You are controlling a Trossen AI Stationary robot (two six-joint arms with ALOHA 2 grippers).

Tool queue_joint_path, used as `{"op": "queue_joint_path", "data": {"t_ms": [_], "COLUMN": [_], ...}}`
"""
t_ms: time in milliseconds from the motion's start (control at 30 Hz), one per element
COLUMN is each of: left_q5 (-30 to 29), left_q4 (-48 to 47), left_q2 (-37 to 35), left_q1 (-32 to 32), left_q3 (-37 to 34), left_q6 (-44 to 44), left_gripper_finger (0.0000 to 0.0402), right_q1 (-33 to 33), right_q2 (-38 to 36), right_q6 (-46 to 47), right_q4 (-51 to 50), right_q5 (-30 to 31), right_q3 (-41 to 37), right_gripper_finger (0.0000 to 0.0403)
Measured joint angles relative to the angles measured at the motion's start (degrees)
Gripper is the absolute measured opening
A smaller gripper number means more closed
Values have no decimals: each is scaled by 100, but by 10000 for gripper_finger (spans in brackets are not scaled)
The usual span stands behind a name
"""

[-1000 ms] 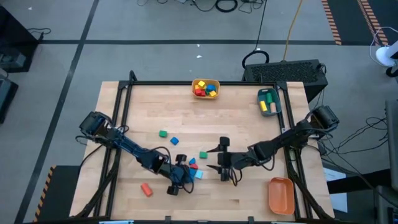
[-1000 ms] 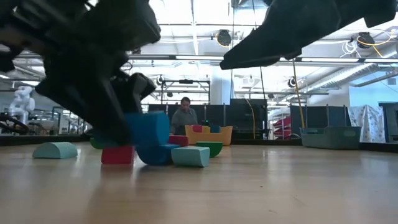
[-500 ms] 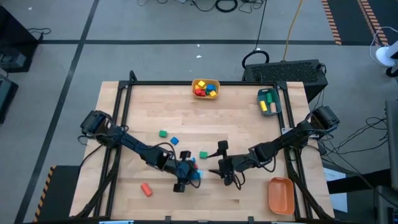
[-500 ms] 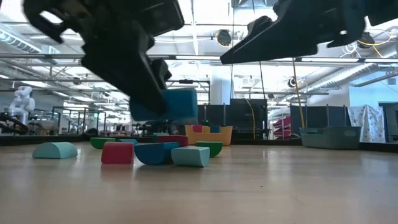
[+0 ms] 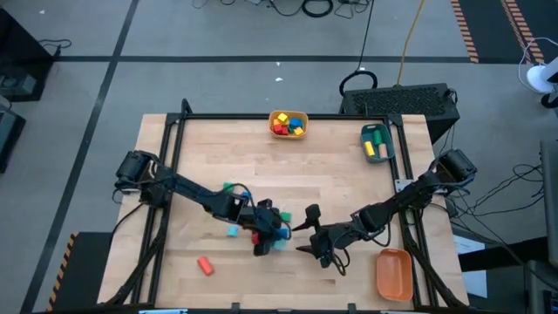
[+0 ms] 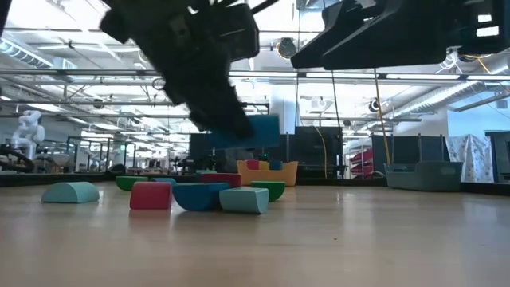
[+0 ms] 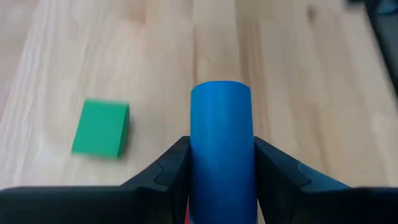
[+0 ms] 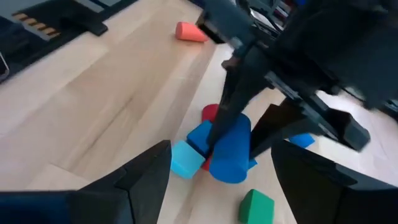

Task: Sort blocks by size
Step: Put the blue cylindrical block into the blue bin

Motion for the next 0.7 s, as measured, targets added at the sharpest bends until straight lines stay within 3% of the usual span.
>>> {"op": "queue_joint_path", "data": {"t_ms": [300, 700], "left_q5": [943, 1321], "left_q4": [1139, 1659], "left_q2": [-2, -4], "left_q1": [366, 432], "left_q3": [0, 0], "left_q6": [-98, -246], "left_gripper_finger": [139, 139], "right_q1": [-11, -11], "right_q2": [0, 0], "right_q6": [-311, -543], "right_q4": [-31, -27], "right_q5": [319, 517], "right_q3": [0, 0], "right_gripper_finger": [263, 256]}}
